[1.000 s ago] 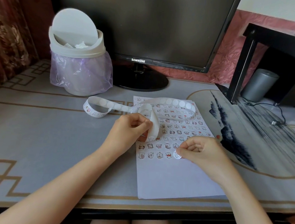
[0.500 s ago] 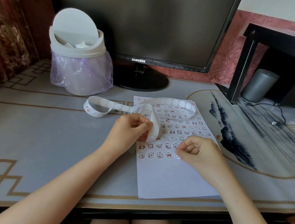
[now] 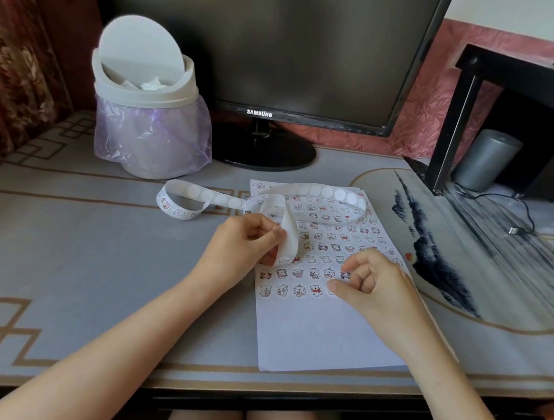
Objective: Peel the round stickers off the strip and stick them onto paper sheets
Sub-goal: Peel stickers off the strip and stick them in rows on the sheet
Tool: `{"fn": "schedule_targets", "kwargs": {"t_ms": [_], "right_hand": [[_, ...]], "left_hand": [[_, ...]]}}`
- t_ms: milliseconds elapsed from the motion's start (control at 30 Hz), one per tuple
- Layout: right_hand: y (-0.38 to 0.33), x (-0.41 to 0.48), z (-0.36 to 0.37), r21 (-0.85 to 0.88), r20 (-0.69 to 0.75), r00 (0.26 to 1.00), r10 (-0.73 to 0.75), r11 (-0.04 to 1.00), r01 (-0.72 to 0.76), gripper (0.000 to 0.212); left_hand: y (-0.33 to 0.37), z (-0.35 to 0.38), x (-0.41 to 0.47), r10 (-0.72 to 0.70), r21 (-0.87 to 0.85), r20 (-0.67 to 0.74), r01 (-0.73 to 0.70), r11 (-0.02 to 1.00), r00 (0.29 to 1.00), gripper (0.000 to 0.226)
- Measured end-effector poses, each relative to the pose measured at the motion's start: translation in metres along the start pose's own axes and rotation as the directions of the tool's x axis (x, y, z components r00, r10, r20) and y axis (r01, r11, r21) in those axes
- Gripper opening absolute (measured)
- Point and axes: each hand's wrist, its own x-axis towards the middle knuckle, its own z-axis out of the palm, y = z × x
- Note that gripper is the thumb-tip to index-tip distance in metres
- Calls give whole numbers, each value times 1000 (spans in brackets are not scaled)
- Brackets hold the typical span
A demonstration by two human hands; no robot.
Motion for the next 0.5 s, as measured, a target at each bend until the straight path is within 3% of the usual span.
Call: {"fn": "schedule_targets", "kwargs": {"t_ms": [500], "right_hand": [[5,4,-2,101,37,999,20,995,-23,20]], "left_hand": [[0,0,0,10,15,-3,-10,1000,1000,14]]}}
